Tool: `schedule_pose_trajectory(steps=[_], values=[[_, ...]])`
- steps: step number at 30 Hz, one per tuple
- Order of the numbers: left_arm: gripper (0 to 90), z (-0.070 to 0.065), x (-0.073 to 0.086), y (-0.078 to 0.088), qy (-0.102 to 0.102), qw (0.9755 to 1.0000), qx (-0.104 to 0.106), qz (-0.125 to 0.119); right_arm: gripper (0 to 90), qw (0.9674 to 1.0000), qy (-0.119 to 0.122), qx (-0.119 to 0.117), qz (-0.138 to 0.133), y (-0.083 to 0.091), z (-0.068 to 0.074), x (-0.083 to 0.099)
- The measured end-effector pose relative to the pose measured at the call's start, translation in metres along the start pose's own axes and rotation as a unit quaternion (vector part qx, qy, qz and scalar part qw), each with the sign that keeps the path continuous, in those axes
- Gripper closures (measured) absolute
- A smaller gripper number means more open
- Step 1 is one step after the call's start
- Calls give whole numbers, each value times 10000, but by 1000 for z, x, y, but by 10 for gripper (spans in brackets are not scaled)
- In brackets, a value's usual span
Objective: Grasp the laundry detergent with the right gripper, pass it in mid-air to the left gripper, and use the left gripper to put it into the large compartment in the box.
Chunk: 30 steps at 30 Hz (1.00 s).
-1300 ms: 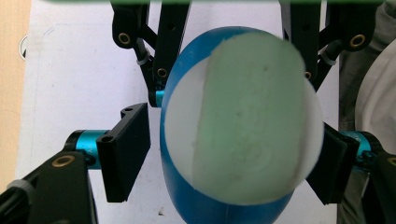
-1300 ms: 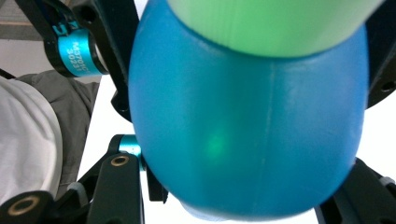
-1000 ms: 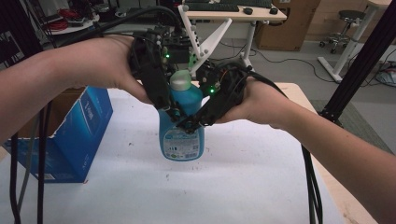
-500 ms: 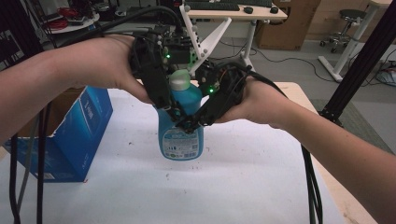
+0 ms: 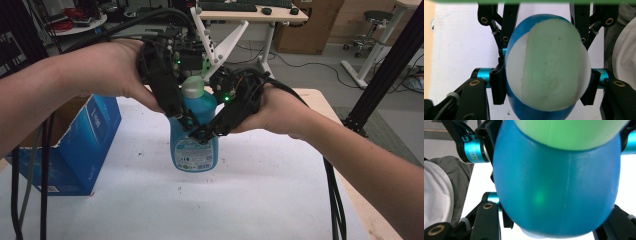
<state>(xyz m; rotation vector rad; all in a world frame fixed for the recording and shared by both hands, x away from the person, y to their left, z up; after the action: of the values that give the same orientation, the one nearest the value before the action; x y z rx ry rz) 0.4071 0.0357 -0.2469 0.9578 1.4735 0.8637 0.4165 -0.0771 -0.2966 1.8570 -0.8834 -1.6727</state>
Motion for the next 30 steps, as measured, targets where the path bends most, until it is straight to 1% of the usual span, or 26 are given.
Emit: schedule_pose_trajectory(steps=[3,4,5,6,8,9,10,11,12,13,15,16,18,20,21,22,23,24,26,30], values=[[380,1,1,0,10,10000,25,30,461,10000,-13,-26,-6,-1,0,0],[380,0,1,0,55,10000,31,10,459,10000,-6,-39,-7,-1,0,0],[380,0,1,0,38,10000,40,0,457,10000,1,-57,-3,-2,0,0],[381,0,1,-1,72,10000,52,-37,454,10000,18,-79,-17,-2,0,1],[381,0,2,-1,81,9999,108,-29,440,9998,-18,-178,-44,-3,0,1],[381,0,2,-1,80,9999,108,-15,416,9998,-29,-208,-55,-3,0,1],[381,0,2,-1,107,9999,111,-1,373,9996,-4,-267,-76,-4,0,2],[381,1,3,-1,72,9999,100,57,285,9992,-44,-375,-104,-5,1,1],[381,1,3,-1,73,9999,77,48,233,9992,-76,-388,-89,-7,1,1],[381,0,4,-1,99,9999,71,48,215,9992,-108,-392,-57,-8,2,2],[381,1,6,2,120,9999,66,59,197,9986,-170,-504,-16,-9,3,4],[381,1,7,3,160,9998,60,50,118,9984,-261,-496,-18,-9,2,5],[381,1,8,4,193,9998,52,45,118,9983,-427,-404,-16,-7,-2,7],[381,-1,11,7,279,9996,-21,53,118,9981,-504,-350,-59,-1,-6,10],[381,-1,11,7,279,9996,-21,53,118,9981,-504,-350,-59,-1,-6,10],[381,-1,11,7,279,9996,-21,53,118,9978,-585,-319,-59,2,-8,11],[381,-2,14,13,480,9988,-50,2,117,9978,-585,-319,-59,2,-8,11],[381,-2,16,16,575,9983,-78,-69,117,9974,-679,-227,55,7,-12,18],[381,-2,20,22,762,9969,-137,-135,118,9969,-737,-61,272,9,-14,26],[381,-5,30,39,1002,9941,-361,-222,117,9949,-764,60,659,14,-18,43]])
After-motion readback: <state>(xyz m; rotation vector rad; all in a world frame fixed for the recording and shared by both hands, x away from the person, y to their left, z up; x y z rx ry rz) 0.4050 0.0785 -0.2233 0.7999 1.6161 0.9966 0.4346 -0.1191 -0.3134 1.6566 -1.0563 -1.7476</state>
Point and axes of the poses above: each handheld gripper's, and its own axes: y roughly backward along the jaws, x roughly out of its underside, z roughly to its left, the point moved 3 cm from there along -y, roughly forward along the jaws, and after that the axes turned 10 degrees about x, right-handed, at the moved point
